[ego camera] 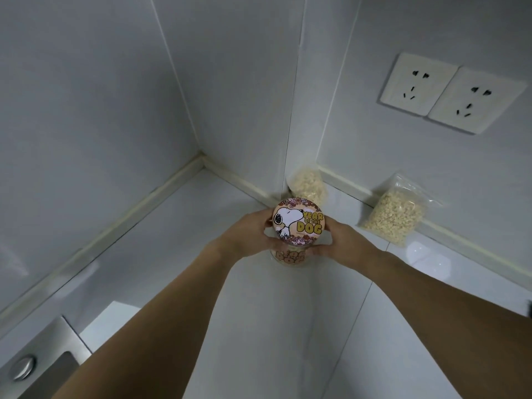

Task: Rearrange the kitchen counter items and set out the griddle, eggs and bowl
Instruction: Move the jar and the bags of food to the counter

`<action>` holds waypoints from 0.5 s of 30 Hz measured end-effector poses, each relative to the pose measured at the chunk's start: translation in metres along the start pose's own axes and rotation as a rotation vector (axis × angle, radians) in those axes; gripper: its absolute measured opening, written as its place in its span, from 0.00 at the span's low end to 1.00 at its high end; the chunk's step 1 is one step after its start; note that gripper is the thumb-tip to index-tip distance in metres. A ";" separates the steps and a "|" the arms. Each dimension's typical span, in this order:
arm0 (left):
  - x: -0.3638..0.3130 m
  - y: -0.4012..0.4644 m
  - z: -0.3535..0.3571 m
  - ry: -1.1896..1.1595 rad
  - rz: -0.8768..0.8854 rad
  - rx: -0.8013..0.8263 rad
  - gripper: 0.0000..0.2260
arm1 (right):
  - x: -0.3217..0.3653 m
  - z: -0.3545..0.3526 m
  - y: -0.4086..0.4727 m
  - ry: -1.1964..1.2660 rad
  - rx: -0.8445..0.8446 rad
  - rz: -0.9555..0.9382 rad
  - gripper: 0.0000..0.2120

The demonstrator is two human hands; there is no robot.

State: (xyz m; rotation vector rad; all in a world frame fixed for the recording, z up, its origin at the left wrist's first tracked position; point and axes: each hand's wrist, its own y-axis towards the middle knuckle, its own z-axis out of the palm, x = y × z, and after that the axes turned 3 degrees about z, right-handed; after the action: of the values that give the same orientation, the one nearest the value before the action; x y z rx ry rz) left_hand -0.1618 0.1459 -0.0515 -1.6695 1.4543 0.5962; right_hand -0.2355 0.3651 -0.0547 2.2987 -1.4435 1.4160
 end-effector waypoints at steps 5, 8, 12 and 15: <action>0.004 0.004 0.000 -0.007 -0.002 -0.001 0.29 | -0.003 0.002 0.002 0.015 -0.006 -0.022 0.34; 0.005 0.005 0.000 -0.012 -0.010 0.002 0.30 | -0.004 0.003 0.002 0.013 -0.008 -0.041 0.34; 0.003 0.003 0.006 -0.017 -0.006 -0.022 0.32 | -0.005 0.003 0.001 -0.003 -0.014 -0.049 0.34; 0.003 0.001 0.009 -0.034 -0.012 -0.032 0.35 | -0.005 0.004 0.002 -0.027 -0.017 -0.055 0.34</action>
State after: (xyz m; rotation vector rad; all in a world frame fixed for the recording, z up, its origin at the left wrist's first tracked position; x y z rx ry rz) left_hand -0.1605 0.1519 -0.0595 -1.6833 1.4164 0.6413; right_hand -0.2350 0.3653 -0.0607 2.3373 -1.3825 1.3579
